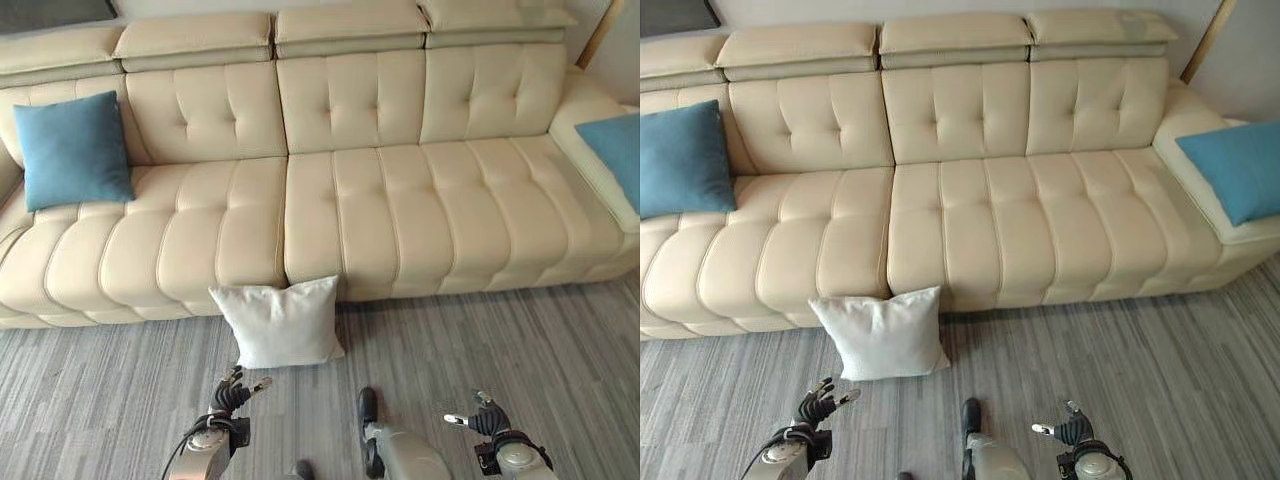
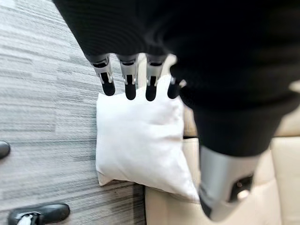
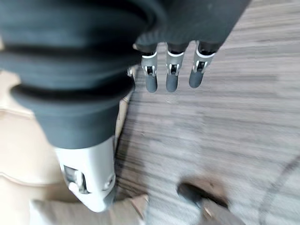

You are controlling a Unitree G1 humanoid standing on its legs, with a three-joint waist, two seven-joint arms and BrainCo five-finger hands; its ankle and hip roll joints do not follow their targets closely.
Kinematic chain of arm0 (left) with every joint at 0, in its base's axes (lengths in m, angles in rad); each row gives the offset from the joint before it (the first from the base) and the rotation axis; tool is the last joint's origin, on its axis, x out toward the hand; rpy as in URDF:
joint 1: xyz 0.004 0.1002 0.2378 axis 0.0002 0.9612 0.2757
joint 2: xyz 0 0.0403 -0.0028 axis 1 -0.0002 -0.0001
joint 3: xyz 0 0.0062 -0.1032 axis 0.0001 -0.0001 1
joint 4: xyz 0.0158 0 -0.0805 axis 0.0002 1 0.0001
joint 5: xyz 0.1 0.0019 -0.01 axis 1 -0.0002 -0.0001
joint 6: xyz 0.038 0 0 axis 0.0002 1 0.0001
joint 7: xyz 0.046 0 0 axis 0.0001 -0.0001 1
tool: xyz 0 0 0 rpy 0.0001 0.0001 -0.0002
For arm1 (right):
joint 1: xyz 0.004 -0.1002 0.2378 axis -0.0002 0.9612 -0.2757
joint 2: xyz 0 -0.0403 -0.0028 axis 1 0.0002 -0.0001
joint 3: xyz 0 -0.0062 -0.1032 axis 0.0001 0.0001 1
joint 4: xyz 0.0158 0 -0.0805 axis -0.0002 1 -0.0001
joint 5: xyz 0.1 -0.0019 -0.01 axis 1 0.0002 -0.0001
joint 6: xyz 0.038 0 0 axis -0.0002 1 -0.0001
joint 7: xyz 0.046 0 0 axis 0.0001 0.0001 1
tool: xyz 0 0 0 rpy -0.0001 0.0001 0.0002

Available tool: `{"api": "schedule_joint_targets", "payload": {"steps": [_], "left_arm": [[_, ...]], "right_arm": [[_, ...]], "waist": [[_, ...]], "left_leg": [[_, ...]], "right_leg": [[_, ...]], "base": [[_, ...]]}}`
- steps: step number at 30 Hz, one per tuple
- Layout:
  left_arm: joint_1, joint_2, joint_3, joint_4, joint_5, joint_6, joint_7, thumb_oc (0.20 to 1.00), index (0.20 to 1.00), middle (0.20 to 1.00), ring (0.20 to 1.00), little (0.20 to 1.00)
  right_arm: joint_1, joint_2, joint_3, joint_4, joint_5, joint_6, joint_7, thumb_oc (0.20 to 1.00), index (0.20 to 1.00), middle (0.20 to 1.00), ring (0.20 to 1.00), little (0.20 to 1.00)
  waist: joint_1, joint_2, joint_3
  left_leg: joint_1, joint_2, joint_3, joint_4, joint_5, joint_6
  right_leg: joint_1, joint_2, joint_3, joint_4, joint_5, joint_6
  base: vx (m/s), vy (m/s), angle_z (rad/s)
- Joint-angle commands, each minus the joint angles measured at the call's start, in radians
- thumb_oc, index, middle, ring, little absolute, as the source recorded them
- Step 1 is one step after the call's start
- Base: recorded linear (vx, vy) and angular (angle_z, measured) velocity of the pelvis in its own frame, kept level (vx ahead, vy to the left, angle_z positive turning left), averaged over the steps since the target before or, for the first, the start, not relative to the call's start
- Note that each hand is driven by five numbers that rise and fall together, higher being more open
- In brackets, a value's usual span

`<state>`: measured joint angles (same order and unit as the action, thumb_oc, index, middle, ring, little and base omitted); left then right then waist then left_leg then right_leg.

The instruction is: Pick up all the scattered cushions and arrange them neatly on the sofa.

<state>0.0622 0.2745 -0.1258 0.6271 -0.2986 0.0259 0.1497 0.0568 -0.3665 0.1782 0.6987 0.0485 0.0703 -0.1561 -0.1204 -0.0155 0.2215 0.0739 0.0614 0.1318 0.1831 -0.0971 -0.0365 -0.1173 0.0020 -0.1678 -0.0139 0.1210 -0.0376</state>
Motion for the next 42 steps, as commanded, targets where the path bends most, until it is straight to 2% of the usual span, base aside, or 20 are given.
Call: {"api": "schedule_joint_targets", "payload": {"steps": [1,5,7,9,10,12,14,15,18,22,25,26,27,29,30,31,36,39,40,42], "left_arm": [[-0.023,0.021,-0.001,-0.047,-0.015,-0.039,-0.003,1.000,1.000,1.000,1.000,1.000],[-0.011,0.019,0.003,-0.043,-0.010,-0.033,-0.006,1.000,1.000,1.000,1.000,1.000],[-0.001,0.021,0.007,-0.041,-0.004,-0.026,-0.006,1.000,1.000,1.000,1.000,1.000],[0.000,0.021,0.007,-0.041,-0.004,-0.026,-0.006,1.000,1.000,1.000,1.000,1.000],[0.001,0.020,0.008,-0.037,-0.004,-0.026,-0.003,1.000,1.000,1.000,1.000,1.000],[0.005,0.018,0.013,-0.037,-0.013,-0.032,0.009,1.000,1.000,1.000,1.000,1.000],[0.007,0.017,0.014,-0.033,-0.016,-0.037,0.011,1.000,1.000,1.000,1.000,1.000],[0.012,0.016,0.020,-0.035,-0.024,-0.047,0.017,1.000,1.000,1.000,1.000,1.000],[0.017,0.016,0.017,-0.028,-0.023,-0.051,0.009,1.000,1.000,1.000,1.000,1.000],[0.005,0.024,0.003,-0.014,-0.008,-0.053,-0.002,1.000,1.000,1.000,1.000,1.000],[-0.025,0.054,-0.009,-0.008,0.018,-0.049,-0.008,1.000,1.000,1.000,1.000,1.000],[-0.026,0.055,-0.008,-0.007,0.018,-0.049,-0.008,1.000,1.000,1.000,1.000,1.000],[-0.036,0.069,-0.004,0.001,0.013,-0.050,-0.003,1.000,1.000,1.000,1.000,1.000],[-0.032,0.074,-0.003,0.005,0.016,-0.045,-0.005,1.000,1.000,1.000,1.000,1.000],[-0.033,0.074,-0.003,0.005,0.016,-0.045,-0.005,1.000,1.000,1.000,1.000,1.000],[-0.032,0.076,0.003,0.007,0.020,-0.046,-0.005,1.000,1.000,1.000,1.000,1.000],[-0.036,0.069,0.002,-0.008,0.002,-0.037,-0.003,1.000,1.000,1.000,1.000,1.000],[-0.037,0.062,-0.009,-0.024,0.009,-0.038,-0.016,1.000,1.000,1.000,1.000,1.000],[-0.031,0.046,-0.013,-0.047,0.000,-0.038,-0.026,1.000,1.000,1.000,1.000,1.000],[-0.044,0.037,-0.021,-0.046,-0.012,-0.038,-0.024,1.000,1.000,1.000,1.000,1.000]], "right_arm": [[-0.013,-0.035,-0.012,-0.034,0.029,-0.026,-0.013,1.000,1.000,1.000,1.000,1.000],[-0.005,-0.043,-0.012,-0.028,0.028,-0.026,-0.005,1.000,1.000,1.000,1.000,1.000],[0.009,-0.050,-0.014,-0.028,0.021,-0.024,0.001,1.000,1.000,1.000,1.000,1.000],[0.009,-0.051,-0.014,-0.028,0.021,-0.024,0.001,1.000,1.000,1.000,1.000,1.000],[0.016,-0.056,-0.018,-0.025,0.015,-0.023,-0.001,1.000,1.000,1.000,1.000,1.000],[0.021,-0.062,-0.021,-0.027,0.008,-0.021,-0.002,1.000,1.000,1.000,1.000,1.000],[0.022,-0.064,-0.021,-0.023,0.005,-0.021,-0.001,1.000,1.000,1.000,1.000,1.000],[0.020,-0.067,-0.020,-0.030,-0.004,-0.024,0.001,1.000,1.000,1.000,1.000,1.000],[0.018,-0.067,-0.022,-0.027,-0.011,-0.028,0.012,1.000,1.000,1.000,1.000,1.000],[0.008,-0.051,-0.024,-0.021,-0.016,-0.024,0.018,1.000,1.000,1.000,1.000,1.000],[-0.023,-0.016,-0.003,-0.005,-0.023,-0.016,0.020,1.000,1.000,1.000,1.000,1.000],[-0.024,-0.015,-0.003,-0.004,-0.023,-0.017,0.020,1.000,1.000,1.000,1.000,1.000],[-0.041,0.003,0.018,-0.002,-0.028,-0.018,0.016,1.000,1.000,1.000,1.000,1.000],[-0.043,0.011,0.029,-0.012,-0.025,-0.014,0.020,1.000,1.000,1.000,1.000,1.000],[-0.043,0.011,0.029,-0.012,-0.025,-0.014,0.020,1.000,1.000,1.000,1.000,1.000],[-0.044,0.014,0.031,-0.012,-0.021,-0.018,0.018,1.000,1.000,1.000,1.000,1.000],[-0.044,0.010,0.039,-0.008,-0.009,-0.018,0.002,1.000,1.000,1.000,1.000,1.000],[-0.030,0.000,0.031,-0.002,0.000,-0.017,0.000,1.000,1.000,1.000,1.000,1.000],[-0.023,-0.007,0.025,0.008,0.009,-0.023,0.002,1.000,1.000,1.000,1.000,1.000],[-0.032,-0.014,0.024,0.023,0.022,-0.024,-0.002,1.000,1.000,1.000,1.000,1.000]], "waist": [[0.000,-0.006,0.026],[0.008,-0.012,0.020],[0.009,-0.007,0.014],[0.008,-0.008,0.014],[0.008,-0.003,0.014],[0.010,0.003,0.012],[0.014,0.005,0.009],[0.023,0.009,0.003],[0.028,0.018,-0.012],[0.030,0.015,-0.029],[0.038,-0.007,-0.030],[0.041,-0.009,-0.031],[0.054,-0.013,-0.026],[0.051,-0.015,-0.024],[0.052,-0.015,-0.026],[0.051,-0.016,-0.024],[0.035,-0.010,-0.019],[0.009,-0.012,-0.003],[0.005,-0.017,0.004],[0.014,-0.027,0.025]], "left_leg": [[-0.079,-0.010,0.061,0.128,0.058,-0.030],[-0.089,0.012,0.073,0.061,0.051,-0.022],[-0.093,0.069,0.078,-0.050,0.093,-0.038],[-0.090,0.068,0.077,-0.055,0.096,-0.039],[-0.099,0.123,0.081,-0.127,0.163,-0.057],[-0.118,0.190,0.068,-0.179,0.230,-0.085],[-0.117,0.204,0.049,-0.200,0.249,-0.095],[-0.119,0.218,0.006,-0.213,0.253,-0.109],[-0.111,0.202,-0.034,-0.229,0.233,-0.122],[-0.100,0.156,0.008,-0.252,0.198,-0.115],[-0.103,0.092,0.031,-0.244,0.138,-0.065],[-0.104,0.090,0.035,-0.243,0.136,-0.063],[-0.102,0.075,0.068,-0.243,0.116,-0.045],[-0.080,0.064,0.087,-0.248,0.110,-0.032],[-0.083,0.065,0.088,-0.248,0.111,-0.032],[-0.068,0.058,0.097,-0.253,0.103,-0.025],[-0.022,0.024,0.132,-0.270,0.074,-0.016],[0.007,0.005,0.124,-0.248,0.054,-0.013],[-0.007,0.015,0.129,-0.115,0.018,-0.028],[-0.077,0.028,0.100,0.051,0.053,-0.043]], "right_leg": [[0.136,-0.061,0.033,0.031,-0.199,0.077],[0.164,-0.069,0.032,0.025,-0.214,0.081],[0.175,-0.081,0.023,0.036,-0.246,0.087],[0.176,-0.081,0.022,0.037,-0.248,0.087],[0.188,-0.089,0.018,0.047,-0.271,0.087],[0.202,-0.114,0.018,0.053,-0.283,0.103],[0.211,-0.121,0.024,0.049,-0.283,0.111],[0.221,-0.140,0.035,0.036,-0.280,0.125],[0.240,-0.165,0.036,0.011,-0.260,0.148],[0.233,-0.229,0.038,-0.012,-0.201,0.190],[0.176,-0.277,0.054,0.015,-0.139,0.213],[0.172,-0.279,0.058,0.017,-0.139,0.215],[0.133,-0.286,0.033,0.058,-0.111,0.218],[0.105,-0.237,0.055,0.086,-0.137,0.207],[0.102,-0.236,0.056,0.085,-0.135,0.207],[0.101,-0.210,0.058,0.083,-0.148,0.203],[0.049,-0.086,-0.041,0.043,-0.172,0.153],[0.063,-0.048,0.023,0.018,-0.182,0.131],[0.108,-0.048,0.027,0.006,-0.193,0.109],[0.131,-0.053,0.023,0.005,-0.198,0.091]], "base": [[0.09,-0.025,-0.03],[0.18,0.045,0.01],[0.16,0.125,0.04],[0.08,0.085,0.26],[0.15,0.193,0.17],[0.24,0.331,0.08],[0.17,0.273,0.16],[0.11,0.212,-0.06],[0.17,0.338,-0.06],[0.12,0.382,0.00],[0.07,0.348,0.20],[0.03,0.285,0.03],[0.02,0.193,-0.12],[0.06,0.198,-0.42],[0.07,0.123,-0.66],[0.05,0.076,-0.44],[0.06,0.044,-0.27],[0.14,-0.064,-0.02],[0.17,-0.201,-0.06],[0.08,-0.164,0.11]]}}
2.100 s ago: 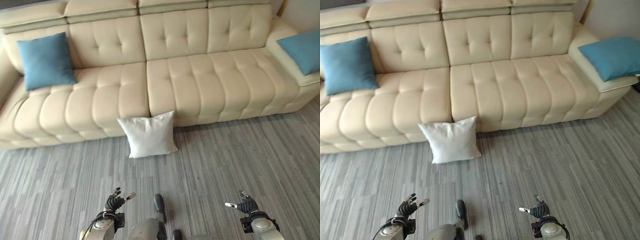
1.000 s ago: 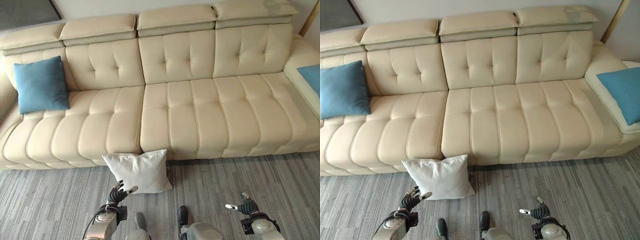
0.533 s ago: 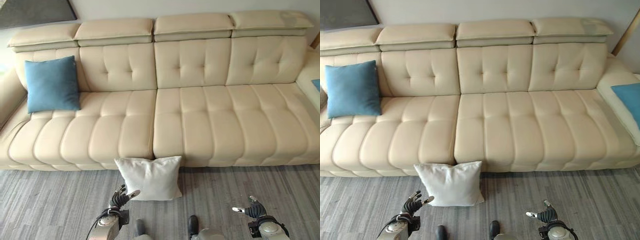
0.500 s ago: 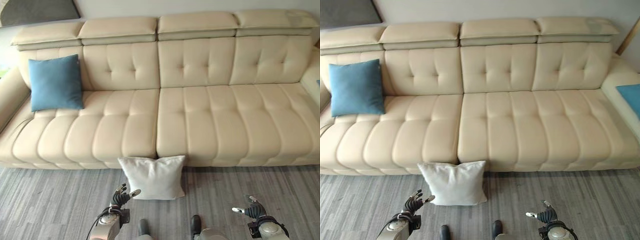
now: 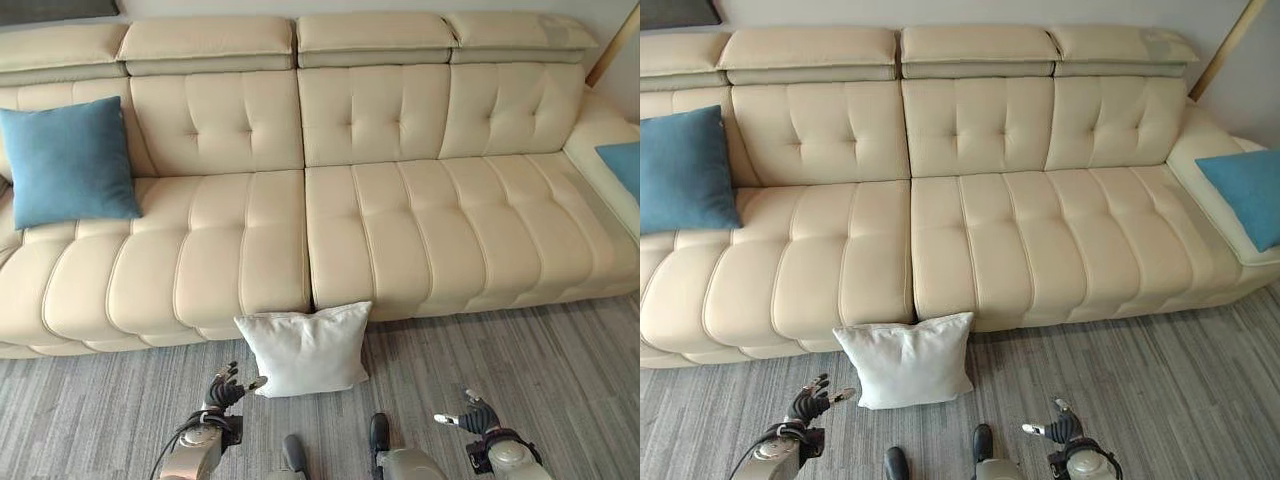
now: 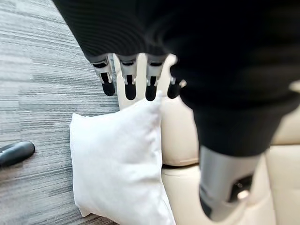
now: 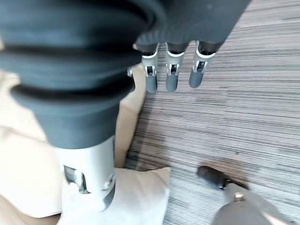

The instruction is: Pick up all the scattered cushions and arrange them neatly on the sofa.

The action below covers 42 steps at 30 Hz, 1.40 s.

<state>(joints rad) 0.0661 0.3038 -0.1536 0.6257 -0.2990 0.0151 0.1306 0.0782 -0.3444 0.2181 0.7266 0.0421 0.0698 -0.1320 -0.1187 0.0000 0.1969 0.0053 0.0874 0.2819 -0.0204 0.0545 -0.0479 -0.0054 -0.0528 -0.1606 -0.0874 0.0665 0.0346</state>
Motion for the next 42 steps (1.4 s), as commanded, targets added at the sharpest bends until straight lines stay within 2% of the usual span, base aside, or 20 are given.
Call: {"api": "schedule_joint_targets", "payload": {"steps": [1,2,3,5,6,7,8,10,13,16,23,26,28,29,30,31,32,33,38,42], "left_arm": [[-0.048,0.008,0.007,-0.045,-0.012,-0.027,-0.005,1.000,1.000,1.000,1.000,1.000],[-0.055,0.002,0.003,-0.042,-0.022,-0.031,0.002,1.000,1.000,1.000,1.000,1.000],[-0.048,-0.003,0.002,-0.044,-0.025,-0.026,0.002,1.000,1.000,1.000,1.000,1.000],[-0.041,-0.004,0.006,-0.044,-0.024,-0.025,0.003,1.000,1.000,1.000,1.000,1.000],[-0.032,-0.005,0.010,-0.046,-0.021,-0.023,0.006,1.000,1.000,1.000,1.000,1.000],[-0.032,-0.005,0.010,-0.046,-0.021,-0.023,0.006,1.000,1.000,1.000,1.000,1.000],[-0.022,-0.011,0.011,-0.046,-0.025,-0.019,0.010,1.000,1.000,1.000,1.000,1.000],[-0.023,-0.014,0.009,-0.035,-0.026,-0.024,0.015,1.000,1.000,1.000,1.000,1.000],[-0.009,-0.008,0.008,-0.028,-0.008,-0.027,0.006,1.000,1.000,1.000,1.000,1.000],[-0.011,0.002,0.009,-0.022,0.005,-0.029,0.007,1.000,1.000,1.000,1.000,1.000],[-0.085,0.044,0.008,0.036,0.036,-0.046,0.052,1.000,1.000,1.000,1.000,1.000],[-0.164,0.101,-0.011,0.108,0.145,-0.044,0.112,1.000,1.000,1.000,1.000,1.000],[-0.189,0.122,-0.005,0.134,0.186,-0.037,0.153,1.000,1.000,1.000,1.000,1.000],[-0.214,0.145,0.018,0.167,0.200,-0.029,0.210,1.000,1.000,1.000,1.000,1.000],[-0.227,0.150,0.029,0.191,0.198,-0.032,0.245,1.000,1.000,1.000,1.000,1.000],[-0.262,0.131,0.048,0.265,0.162,-0.044,0.304,1.000,1.000,1.000,1.000,1.000],[-0.267,0.119,0.059,0.287,0.148,-0.053,0.329,1.000,1.000,1.000,1.000,1.000],[-0.260,0.103,0.061,0.283,0.127,-0.064,0.334,1.000,1.000,1.000,1.000,1.000],[-0.254,0.076,0.053,0.280,0.101,-0.070,0.328,1.000,1.000,1.000,1.000,1.000],[-0.294,0.065,0.021,0.319,0.096,-0.062,0.316,1.000,1.000,1.000,1.000,1.000]], "right_arm": [[-0.054,-0.036,-0.016,-0.005,0.028,-0.024,-0.026,1.000,1.000,1.000,1.000,1.000],[-0.061,-0.040,-0.016,0.003,0.036,-0.024,-0.028,1.000,1.000,1.000,1.000,1.000],[-0.056,-0.044,-0.017,0.002,0.036,-0.021,-0.024,1.000,1.000,1.000,1.000,1.000],[-0.052,-0.047,-0.017,-0.002,0.035,-0.022,-0.022,1.000,1.000,1.000,1.000,1.000],[-0.048,-0.051,-0.016,-0.004,0.030,-0.021,-0.022,1.000,1.000,1.000,1.000,1.000],[-0.048,-0.051,-0.016,-0.004,0.030,-0.021,-0.022,1.000,1.000,1.000,1.000,1.000],[-0.048,-0.059,-0.014,-0.009,0.021,-0.021,-0.022,1.000,1.000,1.000,1.000,1.000],[-0.048,-0.068,-0.015,-0.009,0.009,-0.024,-0.025,1.000,1.000,1.000,1.000,1.000],[-0.056,-0.080,-0.016,-0.011,-0.012,-0.022,-0.020,1.000,1.000,1.000,1.000,1.000],[-0.067,-0.074,-0.009,-0.018,-0.016,-0.023,-0.019,1.000,1.000,1.000,1.000,1.000],[-0.156,-0.055,0.052,-0.005,-0.024,-0.021,-0.047,1.000,1.000,1.000,1.000,1.000],[-0.212,-0.045,0.073,0.008,-0.015,-0.027,-0.076,1.000,1.000,1.000,1.000,1.000],[-0.222,-0.038,0.070,0.002,-0.005,-0.033,-0.089,1.000,1.000,1.000,1.000,1.000],[-0.256,-0.024,0.088,0.002,0.003,-0.037,-0.107,1.000,1.000,1.000,1.000,1.000],[-0.275,-0.011,0.100,0.010,0.008,-0.042,-0.120,1.000,1.000,1.000,1.000,1.000],[-0.314,0.019,0.126,0.028,0.024,-0.057,-0.148,1.000,1.000,1.000,1.000,1.000],[-0.322,0.027,0.142,0.032,0.027,-0.055,-0.162,1.000,1.000,1.000,1.000,1.000],[-0.308,0.027,0.148,0.031,0.035,-0.065,-0.171,1.000,1.000,1.000,1.000,1.000],[-0.292,0.026,0.157,0.016,0.050,-0.077,-0.176,1.000,1.000,1.000,1.000,1.000],[-0.304,0.028,0.154,0.047,0.072,-0.074,-0.183,1.000,1.000,1.000,1.000,1.000]], "waist": [[0.011,-0.043,0.046],[0.019,-0.048,0.055],[0.023,-0.050,0.045],[0.028,-0.049,0.041],[0.034,-0.042,0.037],[0.034,-0.042,0.037],[0.046,-0.019,0.036],[0.045,-0.004,0.038],[0.045,0.013,0.026],[0.052,0.007,0.025],[0.080,-0.033,0.055],[0.094,-0.058,0.075],[0.097,-0.065,0.086],[0.106,-0.074,0.120],[0.114,-0.074,0.131],[0.116,-0.081,0.144],[0.116,-0.088,0.146],[0.109,-0.085,0.147],[0.117,-0.091,0.147],[0.104,-0.080,0.158]], "left_leg": [[-0.015,0.001,-0.051,0.254,-0.096,-0.031],[-0.056,-0.002,-0.078,0.311,-0.074,-0.039],[-0.086,0.021,-0.084,0.255,-0.082,-0.033],[-0.082,0.030,-0.087,0.214,-0.079,-0.033],[-0.081,0.043,-0.102,0.161,-0.053,-0.038],[-0.080,0.042,-0.101,0.160,-0.052,-0.038],[-0.090,0.067,-0.149,0.043,0.010,-0.052],[-0.086,0.077,-0.162,-0.007,0.044,-0.068],[-0.058,0.067,-0.151,-0.043,0.043,-0.070],[-0.036,0.049,-0.142,-0.055,0.028,-0.062],[-0.099,0.014,-0.138,-0.043,-0.011,-0.027],[-0.182,-0.007,-0.147,0.004,-0.036,-0.007],[-0.195,-0.016,-0.147,0.012,-0.049,0.002],[-0.216,-0.013,-0.137,0.019,-0.050,0.012],[-0.228,-0.007,-0.129,0.017,-0.048,0.012],[-0.227,-0.009,-0.119,0.007,-0.040,0.009],[-0.208,-0.022,-0.115,-0.003,-0.037,0.005],[-0.210,-0.039,-0.127,0.002,-0.039,0.009],[-0.214,-0.045,-0.130,0.001,-0.039,0.011],[-0.254,-0.053,-0.157,0.007,-0.031,0.011]], "right_leg": [[0.014,0.001,0.015,0.078,-0.142,0.019],[0.028,-0.002,0.014,0.074,-0.145,0.010],[0.055,-0.020,0.004,0.056,-0.157,0.020],[0.063,-0.026,0.007,0.054,-0.164,0.025],[0.070,-0.026,0.007,0.054,-0.173,0.028],[0.070,-0.026,0.007,0.054,-0.173,0.028],[0.084,-0.019,0.015,0.056,-0.200,0.029],[0.097,-0.023,0.016,0.061,-0.219,0.034],[0.122,-0.038,0.028,0.061,-0.219,0.043],[0.123,-0.054,0.034,0.050,-0.206,0.054],[0.042,-0.087,0.064,0.026,-0.155,0.088],[-0.022,-0.106,0.074,0.021,-0.127,0.104],[-0.055,-0.118,0.073,0.054,-0.120,0.113],[-0.144,-0.116,0.066,0.160,-0.097,0.123],[-0.184,-0.110,0.050,0.199,-0.094,0.129],[-0.245,-0.077,0.033,0.228,-0.093,0.123],[-0.237,-0.052,0.009,0.157,-0.101,0.092],[-0.227,-0.032,0.051,0.106,-0.098,0.077],[-0.206,-0.024,0.044,0.076,-0.087,0.062],[-0.234,-0.028,0.034,0.087,-0.088,0.057]], "base": [[0.01,-0.087,0.21],[0.15,-0.018,-0.09],[0.16,-0.015,-0.08],[0.17,0.051,0.05],[0.14,0.056,0.02],[0.20,0.127,-0.03],[0.17,0.129,0.02],[0.21,0.193,0.01],[0.19,0.195,-0.16],[0.12,0.130,-0.14],[0.00,0.104,-0.01],[-0.05,0.177,-0.10],[-0.08,0.124,0.03],[-0.18,0.112,-0.18],[-0.18,0.108,-0.37],[0.01,0.055,-0.46],[0.09,0.058,-0.33],[0.10,0.025,-0.01],[0.02,-0.030,0.34],[0.02,-0.021,0.21]]}}
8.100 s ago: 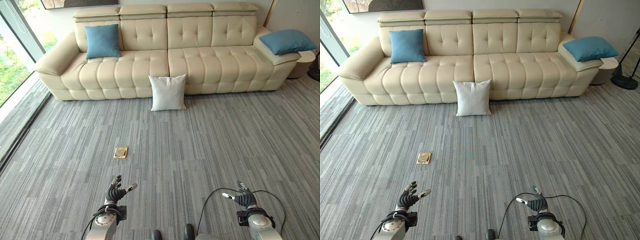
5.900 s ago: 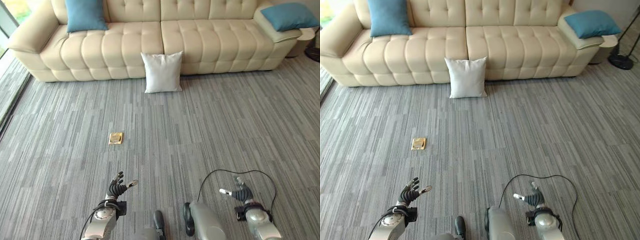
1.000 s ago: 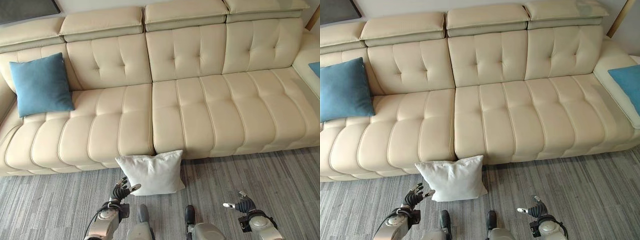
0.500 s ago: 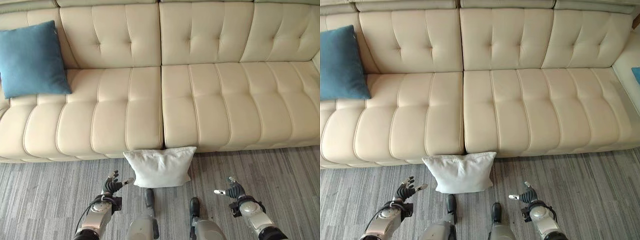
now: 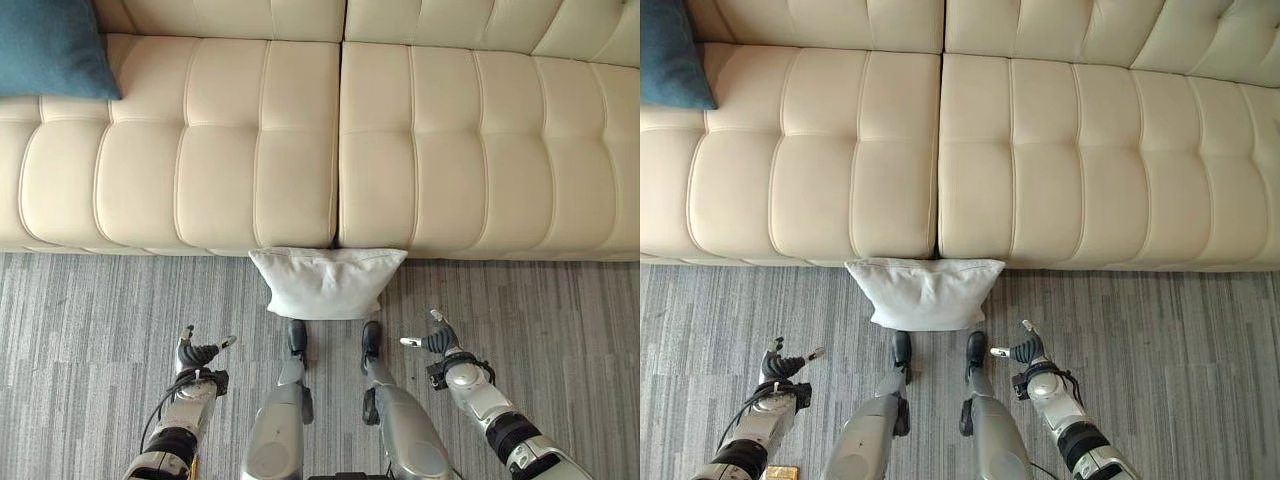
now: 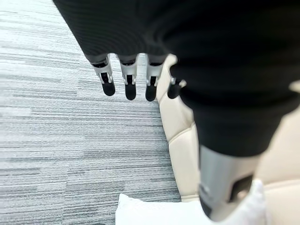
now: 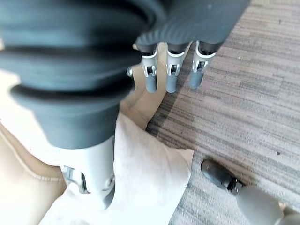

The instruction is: Pick up all the scattered cushions and arrange them neatly on the sofa.

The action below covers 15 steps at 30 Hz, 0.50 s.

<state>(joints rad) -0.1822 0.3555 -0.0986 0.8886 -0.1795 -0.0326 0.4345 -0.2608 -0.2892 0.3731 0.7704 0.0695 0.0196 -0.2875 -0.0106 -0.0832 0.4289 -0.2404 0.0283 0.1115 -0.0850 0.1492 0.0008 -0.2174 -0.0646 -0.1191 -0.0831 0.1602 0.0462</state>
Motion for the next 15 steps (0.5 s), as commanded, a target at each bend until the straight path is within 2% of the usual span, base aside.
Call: {"api": "schedule_joint_targets", "payload": {"steps": [1,4,5,9,12,13,15], "left_arm": [[-0.046,0.013,-0.034,0.056,-0.023,-0.015,0.012,1.000,1.000,1.000,1.000,1.000],[-0.102,0.017,-0.059,0.085,-0.045,-0.016,0.010,1.000,1.000,1.000,1.000,1.000],[-0.140,0.015,-0.075,0.100,-0.081,-0.023,-0.010,1.000,1.000,1.000,1.000,1.000],[-0.254,0.025,-0.109,0.125,-0.177,-0.044,-0.049,1.000,1.000,1.000,1.000,1.000],[-0.345,0.068,-0.117,0.135,-0.202,-0.047,-0.051,1.000,1.000,1.000,1.000,1.000],[-0.405,0.106,-0.120,0.138,-0.211,-0.049,-0.053,1.000,1.000,1.000,1.000,1.000],[-0.441,0.131,-0.126,0.130,-0.212,-0.051,-0.052,1.000,1.000,1.000,1.000,1.000]], "right_arm": [[0.035,-0.027,-0.002,0.003,0.044,-0.024,-0.028,1.000,1.000,1.000,1.000,1.000],[-0.013,-0.026,-0.009,0.044,0.074,-0.023,-0.043,1.000,1.000,1.000,1.000,1.000],[-0.051,-0.028,-0.025,0.077,0.111,-0.023,-0.057,1.000,1.000,1.000,1.000,1.000],[-0.175,-0.035,-0.079,0.146,0.235,-0.045,-0.091,1.000,1.000,1.000,1.000,1.000],[-0.283,-0.064,-0.098,0.158,0.284,-0.060,-0.114,1.000,1.000,1.000,1.000,1.000],[-0.346,-0.085,-0.099,0.146,0.305,-0.070,-0.125,1.000,1.000,1.000,1.000,1.000],[-0.383,-0.098,-0.096,0.138,0.315,-0.076,-0.128,1.000,1.000,1.000,1.000,1.000]], "waist": [[-0.004,0.003,-0.075],[-0.010,0.003,-0.057],[-0.014,0.007,-0.044],[-0.037,0.020,-0.018],[-0.051,0.030,-0.005],[-0.059,0.037,0.005],[-0.062,0.042,0.008]], "left_leg": [[-0.009,0.007,0.013,0.072,-0.126,-0.037],[-0.086,0.004,0.007,0.099,-0.123,-0.041],[-0.138,0.005,0.003,0.134,-0.150,-0.048],[-0.348,0.002,-0.012,0.249,-0.177,-0.050],[-0.491,0.005,-0.024,0.333,-0.203,-0.047],[-0.571,0.014,-0.029,0.375,-0.216,-0.045],[-0.615,0.017,-0.033,0.397,-0.223,-0.043]], "right_leg": [[-0.023,-0.016,-0.007,0.082,-0.182,0.045],[-0.090,-0.027,-0.015,0.105,-0.180,0.044],[-0.138,-0.031,-0.012,0.136,-0.204,0.045],[-0.356,-0.035,-0.008,0.251,-0.224,0.033],[-0.510,-0.036,0.003,0.338,-0.240,0.029],[-0.597,-0.040,0.009,0.387,-0.246,0.030],[-0.644,-0.043,0.012,0.413,-0.252,0.031]], "base": [[-0.01,-0.007,0.34],[0.00,-0.022,0.09],[0.02,-0.047,0.00],[-0.03,-0.035,0.03],[-0.01,-0.010,0.12],[0.04,-0.011,0.13],[0.04,0.001,0.15]]}}
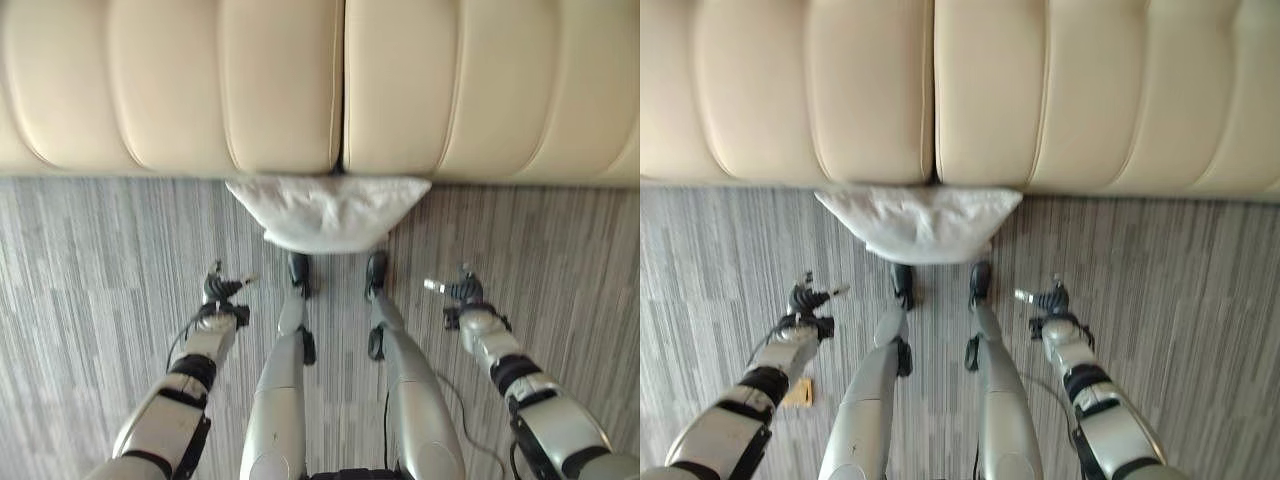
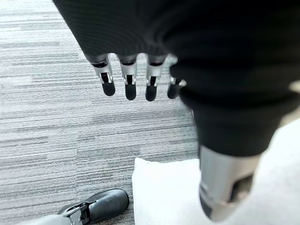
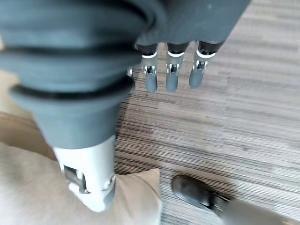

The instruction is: Pick up all the scattered cushions and arrange them neatly on the sofa.

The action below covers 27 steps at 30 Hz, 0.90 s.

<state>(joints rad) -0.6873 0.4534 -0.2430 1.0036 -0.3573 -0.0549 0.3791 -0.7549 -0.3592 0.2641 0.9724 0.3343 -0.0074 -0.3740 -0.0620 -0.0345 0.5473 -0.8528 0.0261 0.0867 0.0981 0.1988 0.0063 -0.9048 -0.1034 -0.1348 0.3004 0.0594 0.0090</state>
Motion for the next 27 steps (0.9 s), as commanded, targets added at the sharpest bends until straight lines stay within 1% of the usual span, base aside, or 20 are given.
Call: {"api": "schedule_joint_targets", "payload": {"steps": [1,2,3,4,5,6,8,9,10,12,16,18,20,21,22,23,25,26,27], "left_arm": [[0.039,0.055,0.018,0.000,-0.031,-0.031,0.004,1.000,1.000,1.000,1.000,1.000],[0.011,0.079,0.019,-0.025,-0.031,-0.036,0.009,1.000,1.000,1.000,1.000,1.000],[-0.023,0.115,0.025,-0.106,-0.034,-0.057,0.030,1.000,1.000,1.000,1.000,1.000],[-0.043,0.125,0.031,-0.136,-0.043,-0.068,0.039,1.000,1.000,1.000,1.000,1.000],[-0.044,0.125,0.032,-0.137,-0.043,-0.068,0.039,1.000,1.000,1.000,1.000,1.000],[-0.075,0.144,0.032,-0.166,-0.047,-0.084,0.057,1.000,1.000,1.000,1.000,1.000],[-0.121,0.169,0.033,-0.211,-0.039,-0.096,0.083,1.000,1.000,1.000,1.000,1.000],[-0.153,0.184,0.028,-0.236,-0.026,-0.100,0.104,1.000,1.000,1.000,1.000,1.000],[-0.154,0.184,0.028,-0.236,-0.025,-0.100,0.104,1.000,1.000,1.000,1.000,1.000],[-0.211,0.202,0.002,-0.240,-0.010,-0.098,0.124,1.000,1.000,1.000,1.000,1.000],[-0.330,0.201,-0.077,-0.221,-0.003,-0.094,0.142,1.000,1.000,1.000,1.000,1.000],[-0.422,0.169,-0.137,-0.190,-0.021,-0.096,0.143,1.000,1.000,1.000,1.000,1.000],[-0.456,0.155,-0.156,-0.176,-0.041,-0.101,0.137,1.000,1.000,1.000,1.000,1.000],[-0.474,0.141,-0.168,-0.171,-0.066,-0.107,0.126,1.000,1.000,1.000,1.000,1.000],[-0.499,0.116,-0.184,-0.165,-0.107,-0.116,0.104,0.492,0.492,0.492,0.492,0.492],[-0.511,0.099,-0.192,-0.171,-0.141,-0.128,0.087,0.200,0.200,0.200,0.200,0.200],[-0.522,0.051,-0.213,-0.196,-0.204,-0.140,0.036,0.200,0.200,0.200,0.200,0.200],[-0.512,0.010,-0.212,-0.208,-0.265,-0.145,0.006,0.200,0.200,0.200,0.200,0.200],[-0.511,0.010,-0.213,-0.207,-0.268,-0.146,0.004,0.200,0.200,0.200,0.200,0.200]], "right_arm": [[0.076,-0.042,0.014,-0.081,0.052,-0.053,-0.044,1.000,1.000,1.000,1.000,1.000],[0.044,-0.059,0.019,-0.100,0.050,-0.056,-0.051,1.000,1.000,1.000,1.000,1.000],[-0.013,-0.090,0.025,-0.151,0.045,-0.069,-0.061,1.000,1.000,1.000,1.000,1.000],[-0.039,-0.100,0.030,-0.177,0.044,-0.076,-0.069,1.000,1.000,1.000,1.000,1.000],[-0.041,-0.101,0.030,-0.177,0.044,-0.076,-0.069,1.000,1.000,1.000,1.000,1.000],[-0.077,-0.113,0.037,-0.205,0.045,-0.089,-0.078,1.000,1.000,1.000,1.000,1.000],[-0.132,-0.131,0.048,-0.274,0.042,-0.113,-0.094,1.000,1.000,1.000,1.000,1.000],[-0.168,-0.135,0.064,-0.319,0.041,-0.133,-0.107,1.000,1.000,1.000,1.000,1.000],[-0.169,-0.134,0.063,-0.319,0.040,-0.133,-0.108,1.000,1.000,1.000,1.000,1.000],[-0.219,-0.133,0.095,-0.347,0.036,-0.150,-0.115,1.000,1.000,1.000,1.000,1.000],[-0.313,-0.104,0.150,-0.341,0.048,-0.163,-0.120,1.000,1.000,1.000,1.000,1.000],[-0.388,-0.069,0.205,-0.312,0.045,-0.153,-0.122,1.000,1.000,1.000,1.000,1.000],[-0.413,-0.053,0.218,-0.297,0.049,-0.151,-0.118,1.000,1.000,1.000,1.000,1.000],[-0.429,-0.038,0.228,-0.288,0.051,-0.150,-0.115,0.511,0.511,0.511,0.511,0.511],[-0.456,-0.024,0.240,-0.273,0.059,-0.150,-0.106,0.200,0.200,0.200,0.200,0.200],[-0.469,-0.010,0.246,-0.266,0.063,-0.148,-0.103,0.200,0.200,0.200,0.200,0.200],[-0.485,0.012,0.249,-0.251,0.079,-0.152,-0.082,0.200,0.200,0.200,0.200,0.200],[-0.488,0.028,0.245,-0.245,0.087,-0.152,-0.074,0.200,0.200,0.200,0.200,0.200],[-0.487,0.028,0.246,-0.245,0.087,-0.152,-0.074,0.200,0.200,0.200,0.200,0.200]], "waist": [[-0.013,-0.003,-0.104],[-0.014,0.001,-0.098],[-0.010,0.008,-0.077],[-0.007,0.010,-0.070],[-0.008,0.011,-0.071],[-0.005,0.012,-0.064],[-0.003,0.014,-0.059],[-0.002,0.012,-0.052],[-0.003,0.012,-0.055],[-0.002,0.010,-0.052],[0.000,0.009,-0.052],[0.006,0.009,-0.051],[0.007,0.009,-0.053],[0.009,0.010,-0.055],[0.010,0.010,-0.056],[0.011,0.012,-0.058],[0.012,0.016,-0.065],[0.009,0.017,-0.068],[0.009,0.018,-0.070]], "left_leg": [[-0.040,0.020,-0.013,0.232,-0.278,-0.047],[-0.078,0.022,-0.016,0.252,-0.284,-0.046],[-0.136,0.028,-0.020,0.282,-0.291,-0.045],[-0.167,0.028,-0.024,0.299,-0.295,-0.044],[-0.173,0.028,-0.024,0.303,-0.296,-0.044],[-0.199,0.027,-0.030,0.316,-0.299,-0.044],[-0.260,0.023,-0.031,0.354,-0.309,-0.041],[-0.304,0.020,-0.035,0.386,-0.312,-0.041],[-0.310,0.020,-0.036,0.389,-0.313,-0.041],[-0.367,0.017,-0.042,0.426,-0.321,-0.037],[-0.478,0.017,-0.046,0.487,-0.327,-0.031],[-0.538,0.014,-0.051,0.521,-0.327,-0.025],[-0.559,0.012,-0.057,0.534,-0.329,-0.023],[-0.573,0.013,-0.056,0.537,-0.329,-0.022],[-0.588,0.010,-0.060,0.541,-0.329,-0.019],[-0.599,0.011,-0.059,0.545,-0.329,-0.017],[-0.611,0.008,-0.059,0.548,-0.327,-0.014],[-0.612,0.005,-0.062,0.546,-0.327,-0.011],[-0.612,0.005,-0.062,0.546,-0.328,-0.011]], "right_leg": [[0.004,-0.005,0.030,0.052,-0.157,0.070],[-0.033,-0.008,0.028,0.072,-0.163,0.072],[-0.094,-0.016,0.033,0.109,-0.171,0.076],[-0.128,-0.017,0.031,0.133,-0.178,0.077],[-0.133,-0.017,0.031,0.136,-0.179,0.077],[-0.162,-0.018,0.032,0.155,-0.184,0.081],[-0.227,-0.019,0.033,0.204,-0.198,0.082],[-0.269,-0.019,0.035,0.233,-0.204,0.081],[-0.275,-0.019,0.035,0.237,-0.206,0.081],[-0.331,-0.021,0.033,0.277,-0.214,0.080],[-0.433,-0.031,0.030,0.341,-0.225,0.087],[-0.481,-0.037,0.029,0.375,-0.231,0.090],[-0.499,-0.040,0.029,0.384,-0.233,0.090],[-0.512,-0.040,0.028,0.389,-0.236,0.091],[-0.525,-0.037,0.030,0.393,-0.236,0.092],[-0.536,-0.038,0.031,0.398,-0.238,0.094],[-0.548,-0.039,0.035,0.404,-0.241,0.094],[-0.550,-0.038,0.039,0.407,-0.241,0.096],[-0.550,-0.038,0.039,0.407,-0.241,0.096]], "base": [[0.03,0.006,0.18],[0.05,0.006,0.14],[0.04,-0.012,0.07],[0.02,-0.007,0.05],[0.02,-0.024,0.07],[0.03,-0.013,0.13],[0.06,-0.017,0.14],[0.05,-0.014,0.09],[0.05,-0.008,0.08],[0.04,-0.002,0.06],[0.05,0.005,0.04],[0.05,0.006,0.03],[0.04,0.008,0.00],[0.04,0.017,0.00],[0.05,0.028,0.01],[0.05,0.011,0.01],[0.02,0.005,0.00],[0.00,0.000,0.00],[0.00,0.000,0.00]]}}
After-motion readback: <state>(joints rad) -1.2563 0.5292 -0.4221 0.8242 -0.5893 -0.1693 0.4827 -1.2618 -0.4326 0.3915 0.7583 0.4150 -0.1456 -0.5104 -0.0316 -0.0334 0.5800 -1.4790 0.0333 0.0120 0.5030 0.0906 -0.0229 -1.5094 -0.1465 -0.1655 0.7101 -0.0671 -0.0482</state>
